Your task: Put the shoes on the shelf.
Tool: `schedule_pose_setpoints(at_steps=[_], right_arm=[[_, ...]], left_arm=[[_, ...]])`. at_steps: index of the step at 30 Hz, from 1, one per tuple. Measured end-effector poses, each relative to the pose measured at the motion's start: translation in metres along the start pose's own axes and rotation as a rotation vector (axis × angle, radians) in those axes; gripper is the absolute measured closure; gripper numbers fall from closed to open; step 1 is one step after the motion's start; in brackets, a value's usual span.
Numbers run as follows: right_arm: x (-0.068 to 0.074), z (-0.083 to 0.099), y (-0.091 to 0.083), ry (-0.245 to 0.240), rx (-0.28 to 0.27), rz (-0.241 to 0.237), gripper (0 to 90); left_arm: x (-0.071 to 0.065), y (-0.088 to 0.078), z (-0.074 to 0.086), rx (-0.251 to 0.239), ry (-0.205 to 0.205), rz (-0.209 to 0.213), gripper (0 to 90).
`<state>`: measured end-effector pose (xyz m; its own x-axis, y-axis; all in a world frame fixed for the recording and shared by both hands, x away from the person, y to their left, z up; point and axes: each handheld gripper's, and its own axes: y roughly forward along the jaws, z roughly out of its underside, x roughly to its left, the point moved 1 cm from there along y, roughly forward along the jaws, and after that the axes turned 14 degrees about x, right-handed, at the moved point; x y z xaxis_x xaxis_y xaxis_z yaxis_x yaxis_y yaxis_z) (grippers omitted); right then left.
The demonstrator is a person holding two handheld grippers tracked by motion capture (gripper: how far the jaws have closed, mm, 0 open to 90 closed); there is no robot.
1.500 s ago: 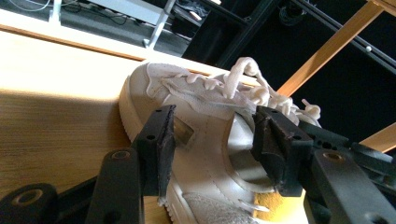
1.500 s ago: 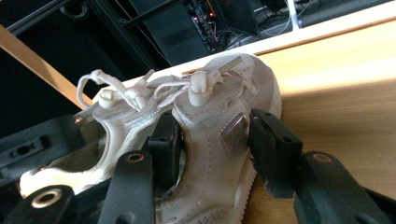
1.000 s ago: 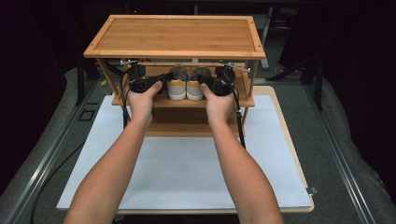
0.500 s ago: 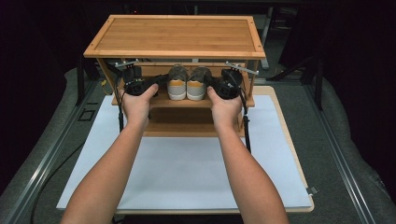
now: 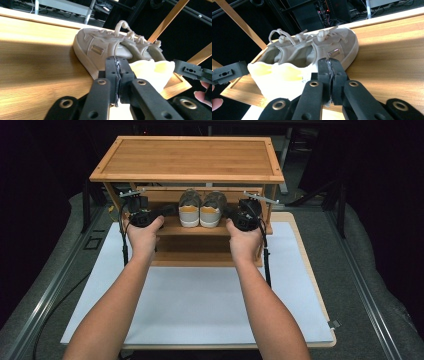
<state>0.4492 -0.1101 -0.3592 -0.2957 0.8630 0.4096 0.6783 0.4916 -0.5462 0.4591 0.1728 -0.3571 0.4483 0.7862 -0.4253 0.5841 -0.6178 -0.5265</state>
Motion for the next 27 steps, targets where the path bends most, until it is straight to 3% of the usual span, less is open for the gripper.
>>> schedule_pose_setpoints(at_steps=[4, 13, 19, 27], right_arm=[[-0.003, 0.002, 0.006, -0.001, 0.015, 0.001, 89.9], [-0.011, 0.007, 0.019, 0.029, 0.04, 0.009, 90.0], [-0.019, 0.005, 0.031, 0.068, 0.051, -0.048, 90.0], [-0.012, -0.001, 0.033, 0.01, 0.089, 0.013, 90.0]], left_arm=[[0.001, 0.006, 0.003, 0.014, -0.005, 0.007, 90.0], [0.008, 0.024, 0.007, 0.037, -0.02, -0.027, 90.0], [0.011, 0.031, 0.006, 0.044, -0.043, -0.017, 90.0], [0.01, 0.03, 0.004, 0.049, -0.016, -0.043, 90.0]])
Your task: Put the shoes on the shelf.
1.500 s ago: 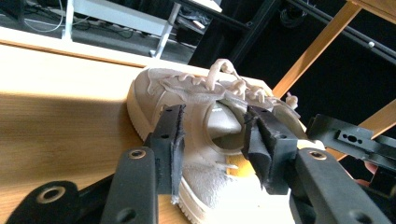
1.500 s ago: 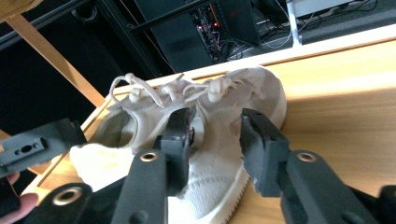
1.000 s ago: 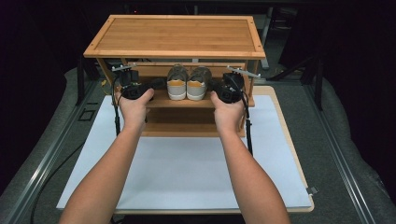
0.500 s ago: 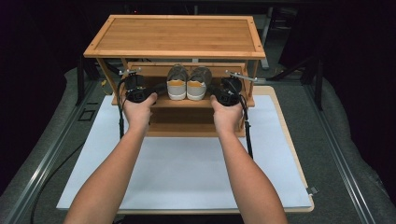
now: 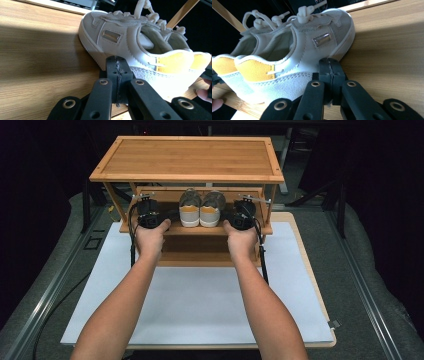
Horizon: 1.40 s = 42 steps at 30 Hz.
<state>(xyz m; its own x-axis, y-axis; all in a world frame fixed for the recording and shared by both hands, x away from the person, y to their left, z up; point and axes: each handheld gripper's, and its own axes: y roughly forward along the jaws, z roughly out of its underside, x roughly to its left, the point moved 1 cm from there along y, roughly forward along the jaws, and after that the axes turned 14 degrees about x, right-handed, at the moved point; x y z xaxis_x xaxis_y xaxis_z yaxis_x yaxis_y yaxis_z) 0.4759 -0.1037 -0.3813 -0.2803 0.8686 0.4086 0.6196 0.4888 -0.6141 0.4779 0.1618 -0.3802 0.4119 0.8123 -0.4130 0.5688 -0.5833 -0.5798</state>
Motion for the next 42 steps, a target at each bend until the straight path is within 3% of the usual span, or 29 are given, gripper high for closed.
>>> schedule_pose_setpoints(at_steps=[4, 5, 10, 12, 13, 20, 23, 29, 32, 34, 42], right_arm=[[0.006, -0.005, 0.004, -0.019, 0.04, 0.024, 90.0], [0.008, -0.006, 0.006, -0.028, 0.039, 0.012, 90.0], [0.009, -0.009, 0.009, -0.026, 0.052, 0.042, 90.0], [0.006, -0.01, 0.01, -0.006, 0.037, 0.023, 90.0], [0.004, -0.011, 0.009, -0.004, 0.055, 0.02, 90.0], [0.006, -0.011, 0.01, -0.005, 0.038, 0.045, 90.0], [0.006, -0.011, 0.007, -0.017, 0.036, 0.048, 90.0], [0.008, -0.011, 0.0, -0.021, 0.037, 0.018, 90.0], [0.008, -0.01, -0.001, -0.025, 0.031, 0.042, 90.0], [0.009, -0.01, -0.001, -0.029, 0.014, 0.023, 90.0], [0.01, -0.006, -0.006, -0.04, 0.015, 0.021, 90.0]], left_arm=[[0.003, -0.001, -0.002, -0.004, -0.006, -0.03, 90.0], [0.004, -0.001, -0.003, -0.001, -0.011, -0.034, 90.0], [0.005, 0.001, -0.003, 0.002, -0.022, -0.014, 90.0], [0.004, 0.002, -0.003, 0.002, -0.019, -0.014, 90.0], [0.004, 0.002, -0.003, 0.003, -0.022, -0.013, 90.0], [0.005, 0.002, -0.005, 0.017, -0.013, -0.007, 90.0], [0.006, 0.002, -0.004, 0.01, -0.029, -0.004, 90.0], [0.005, 0.0, -0.003, 0.005, -0.024, -0.01, 90.0], [0.004, -0.001, -0.002, 0.003, -0.016, -0.006, 90.0], [0.004, -0.003, -0.002, 0.006, -0.012, -0.005, 90.0], [0.007, -0.012, 0.002, -0.007, -0.011, 0.006, 90.0]])
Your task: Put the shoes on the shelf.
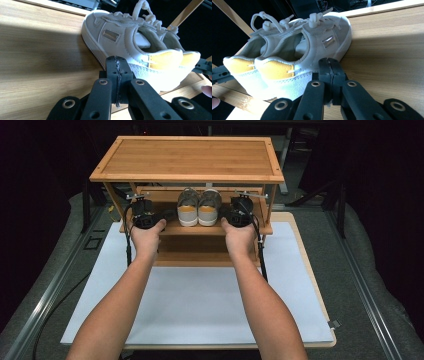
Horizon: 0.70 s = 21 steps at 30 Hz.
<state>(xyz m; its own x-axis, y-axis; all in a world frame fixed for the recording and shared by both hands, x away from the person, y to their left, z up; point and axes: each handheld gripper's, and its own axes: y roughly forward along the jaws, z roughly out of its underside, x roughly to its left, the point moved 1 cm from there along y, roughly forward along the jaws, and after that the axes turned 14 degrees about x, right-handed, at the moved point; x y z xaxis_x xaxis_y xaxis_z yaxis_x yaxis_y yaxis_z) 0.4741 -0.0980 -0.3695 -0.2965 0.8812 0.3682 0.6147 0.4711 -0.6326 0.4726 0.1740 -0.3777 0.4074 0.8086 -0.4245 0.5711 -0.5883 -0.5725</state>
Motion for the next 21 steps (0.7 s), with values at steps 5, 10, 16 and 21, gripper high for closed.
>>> schedule_pose_setpoints(at_steps=[5, 10, 16, 21], right_arm=[[0.001, 0.003, -0.002, 0.005, -0.013, -0.021, 90.0], [0.0, 0.005, -0.007, -0.008, -0.02, -0.026, 90.0], [-0.001, 0.011, -0.016, -0.026, -0.033, -0.046, 90.0], [-0.001, 0.018, -0.027, -0.055, -0.031, -0.068, 90.0]], left_arm=[[-0.002, -0.006, 0.0, -0.009, 0.011, 0.008, 90.0], [-0.006, -0.012, 0.003, -0.007, 0.038, 0.012, 90.0], [-0.013, -0.025, 0.006, -0.022, 0.076, 0.036, 90.0], [-0.021, -0.035, 0.009, -0.024, 0.099, 0.063, 90.0]])
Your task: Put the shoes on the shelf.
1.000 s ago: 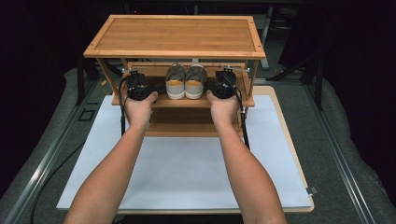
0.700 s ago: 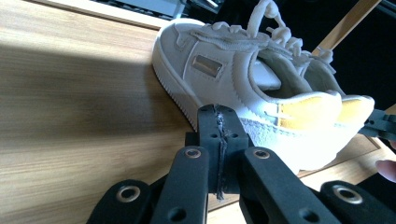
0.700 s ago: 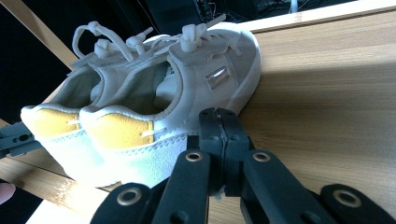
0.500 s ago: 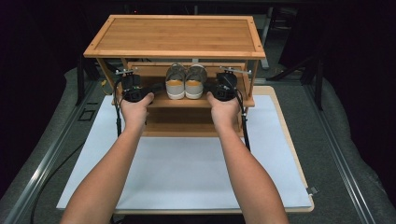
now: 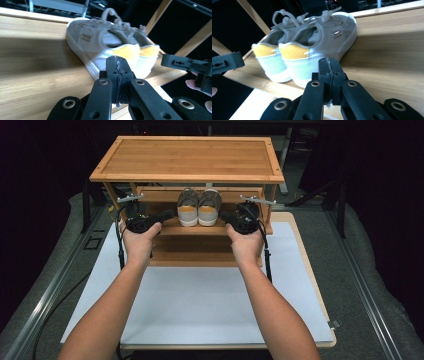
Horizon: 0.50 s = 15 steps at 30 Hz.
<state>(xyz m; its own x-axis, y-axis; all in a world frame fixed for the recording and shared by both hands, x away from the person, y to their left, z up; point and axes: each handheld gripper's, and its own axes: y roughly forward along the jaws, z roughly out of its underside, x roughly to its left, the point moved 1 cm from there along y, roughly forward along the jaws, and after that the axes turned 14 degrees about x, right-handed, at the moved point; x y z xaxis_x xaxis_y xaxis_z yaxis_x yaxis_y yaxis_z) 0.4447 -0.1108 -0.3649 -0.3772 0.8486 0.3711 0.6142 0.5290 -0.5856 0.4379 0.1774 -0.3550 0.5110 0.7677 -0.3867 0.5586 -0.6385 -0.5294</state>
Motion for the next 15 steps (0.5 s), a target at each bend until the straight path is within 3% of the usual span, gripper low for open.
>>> schedule_pose_setpoints(at_steps=[4, 10, 15], right_arm=[[0.003, 0.004, -0.009, -0.018, -0.005, -0.016, 90.0], [0.006, 0.012, -0.023, -0.055, -0.004, -0.026, 89.9], [0.01, 0.022, -0.037, -0.087, 0.006, -0.033, 89.5]], left_arm=[[-0.007, -0.004, 0.001, 0.005, 0.034, 0.013, 90.0], [-0.008, -0.018, 0.005, 0.022, 0.084, -0.003, 90.0], [-0.007, -0.032, 0.015, 0.031, 0.1, 0.006, 89.9]])
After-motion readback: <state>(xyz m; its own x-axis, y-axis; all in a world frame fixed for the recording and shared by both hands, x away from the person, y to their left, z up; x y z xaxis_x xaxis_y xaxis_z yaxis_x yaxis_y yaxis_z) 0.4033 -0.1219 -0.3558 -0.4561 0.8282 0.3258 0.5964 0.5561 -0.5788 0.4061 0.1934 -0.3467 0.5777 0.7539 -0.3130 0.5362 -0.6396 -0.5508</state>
